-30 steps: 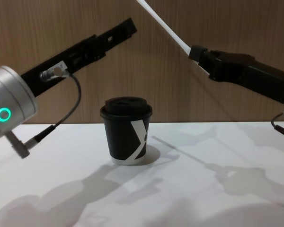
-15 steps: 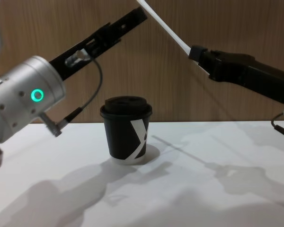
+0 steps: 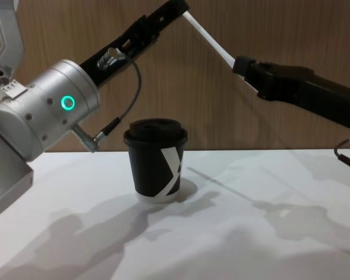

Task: Pick up the straw with one hand, pass it to the other hand, and insert it into the cup.

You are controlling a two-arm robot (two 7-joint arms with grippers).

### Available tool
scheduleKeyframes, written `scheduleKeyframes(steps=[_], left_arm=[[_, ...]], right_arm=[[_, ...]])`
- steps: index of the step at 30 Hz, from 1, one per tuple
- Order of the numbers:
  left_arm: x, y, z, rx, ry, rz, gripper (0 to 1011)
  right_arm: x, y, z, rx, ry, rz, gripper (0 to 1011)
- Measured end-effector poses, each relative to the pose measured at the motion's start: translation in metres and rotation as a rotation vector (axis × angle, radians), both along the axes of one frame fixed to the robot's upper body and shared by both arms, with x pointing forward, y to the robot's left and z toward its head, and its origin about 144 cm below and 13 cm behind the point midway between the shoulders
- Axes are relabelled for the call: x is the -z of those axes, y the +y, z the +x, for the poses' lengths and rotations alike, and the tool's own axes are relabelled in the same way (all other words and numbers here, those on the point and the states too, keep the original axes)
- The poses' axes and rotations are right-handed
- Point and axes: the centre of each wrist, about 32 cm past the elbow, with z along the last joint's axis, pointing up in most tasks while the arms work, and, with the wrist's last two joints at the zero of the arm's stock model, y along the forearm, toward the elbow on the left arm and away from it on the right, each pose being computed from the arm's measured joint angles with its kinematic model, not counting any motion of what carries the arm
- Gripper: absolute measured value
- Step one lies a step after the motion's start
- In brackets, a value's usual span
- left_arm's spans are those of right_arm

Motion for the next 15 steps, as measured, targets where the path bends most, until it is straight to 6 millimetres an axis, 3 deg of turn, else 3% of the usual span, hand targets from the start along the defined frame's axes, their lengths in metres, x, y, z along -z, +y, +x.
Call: scheduleKeyframes(steps=[15], left_arm=[[-0.001, -0.012, 0.014, 0.050, 0.015, -0.039, 1003]], right_arm=[[0.000, 0.000, 0.000, 0.000, 0.000, 0.000, 9]])
